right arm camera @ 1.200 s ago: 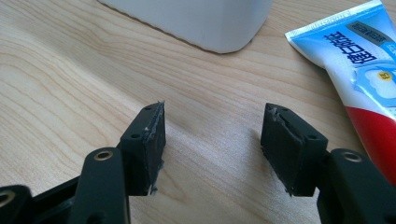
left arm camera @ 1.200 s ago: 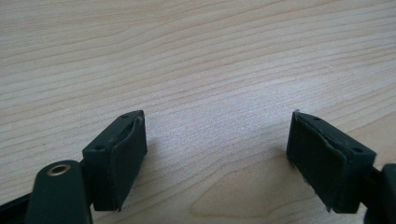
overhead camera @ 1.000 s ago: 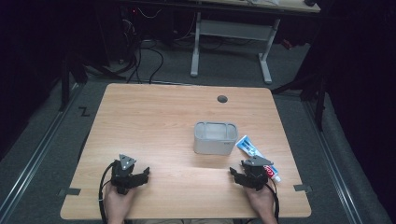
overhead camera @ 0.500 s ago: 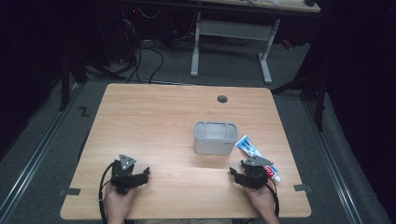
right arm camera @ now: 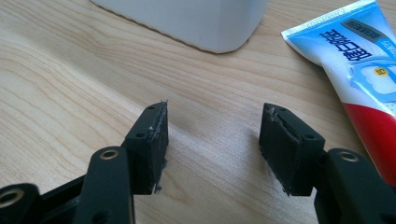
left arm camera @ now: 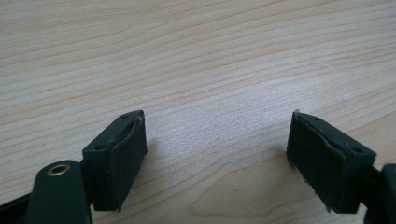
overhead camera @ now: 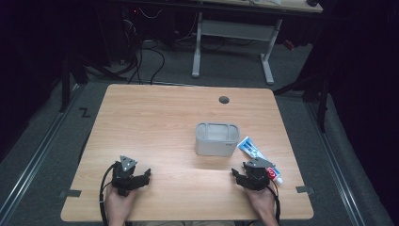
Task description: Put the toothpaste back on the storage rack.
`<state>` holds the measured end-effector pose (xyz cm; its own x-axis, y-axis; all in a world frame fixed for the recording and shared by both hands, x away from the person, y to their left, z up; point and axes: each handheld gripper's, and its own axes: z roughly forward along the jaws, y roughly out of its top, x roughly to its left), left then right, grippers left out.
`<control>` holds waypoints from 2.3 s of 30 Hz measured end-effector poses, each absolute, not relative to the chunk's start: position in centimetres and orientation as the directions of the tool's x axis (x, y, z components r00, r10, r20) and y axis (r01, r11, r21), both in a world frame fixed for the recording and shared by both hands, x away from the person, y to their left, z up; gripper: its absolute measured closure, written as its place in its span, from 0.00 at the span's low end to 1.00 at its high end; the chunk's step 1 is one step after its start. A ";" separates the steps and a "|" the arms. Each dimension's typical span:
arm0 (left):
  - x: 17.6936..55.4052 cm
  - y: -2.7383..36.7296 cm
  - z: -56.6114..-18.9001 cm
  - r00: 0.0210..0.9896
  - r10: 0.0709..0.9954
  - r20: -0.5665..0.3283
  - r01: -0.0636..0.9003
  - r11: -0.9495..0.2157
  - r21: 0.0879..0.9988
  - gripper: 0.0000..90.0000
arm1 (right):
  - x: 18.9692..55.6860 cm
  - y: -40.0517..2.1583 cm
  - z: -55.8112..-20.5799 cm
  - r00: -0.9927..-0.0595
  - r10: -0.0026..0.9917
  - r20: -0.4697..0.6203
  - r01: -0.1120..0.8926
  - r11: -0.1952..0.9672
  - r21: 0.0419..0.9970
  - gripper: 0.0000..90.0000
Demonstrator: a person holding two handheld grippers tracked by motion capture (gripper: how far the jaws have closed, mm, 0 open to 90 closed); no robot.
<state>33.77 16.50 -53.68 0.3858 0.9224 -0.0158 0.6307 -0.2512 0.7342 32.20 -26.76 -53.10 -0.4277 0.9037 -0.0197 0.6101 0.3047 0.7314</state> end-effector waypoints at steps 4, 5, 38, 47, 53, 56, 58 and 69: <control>33.8 16.5 -53.7 0.386 0.922 -0.016 0.631 -0.251 0.734 0.23 | 32.2 -26.8 -53.1 -0.417 0.909 -0.019 0.612 0.296 0.734 0.52; 33.8 16.5 -53.7 0.386 0.922 -0.016 0.631 -0.251 0.734 0.23 | 32.1 -26.9 -53.1 -0.415 0.910 -0.014 0.613 0.291 0.734 0.52; 33.8 16.5 -53.7 0.386 0.923 -0.016 0.631 -0.251 0.734 0.23 | 30.8 -28.1 -51.4 -0.414 0.910 -0.026 0.582 0.286 0.762 0.57; 33.8 16.5 -53.7 0.386 0.923 -0.016 0.631 -0.251 0.734 0.23 | 30.5 -28.4 -50.9 -0.410 0.912 -0.024 0.573 0.278 0.771 0.57; 33.8 16.5 -53.7 0.386 0.923 -0.016 0.631 -0.251 0.734 0.23 | 30.4 -29.0 -50.6 -0.398 0.917 -0.021 0.572 0.266 0.776 0.57; 33.8 16.5 -53.7 0.386 0.923 -0.016 0.631 -0.251 0.734 0.23 | 30.4 -29.3 -50.3 -0.396 0.918 -0.030 0.565 0.270 0.780 0.57; 33.8 16.5 -53.7 0.386 0.923 -0.016 0.631 -0.251 0.734 0.23 | 30.4 -29.6 -50.2 -0.387 0.921 -0.031 0.568 0.265 0.779 0.57; 33.8 16.5 -53.7 0.386 0.922 -0.018 0.631 -0.249 0.734 0.23 | 31.0 -30.6 -49.4 -0.356 0.934 -0.026 0.567 0.238 0.789 0.57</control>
<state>33.77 16.53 -53.67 0.3859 0.9224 -0.0185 0.6312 -0.2494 0.7344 30.99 -30.58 -49.35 -0.3559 0.9341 -0.0263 0.5668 0.2382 0.7886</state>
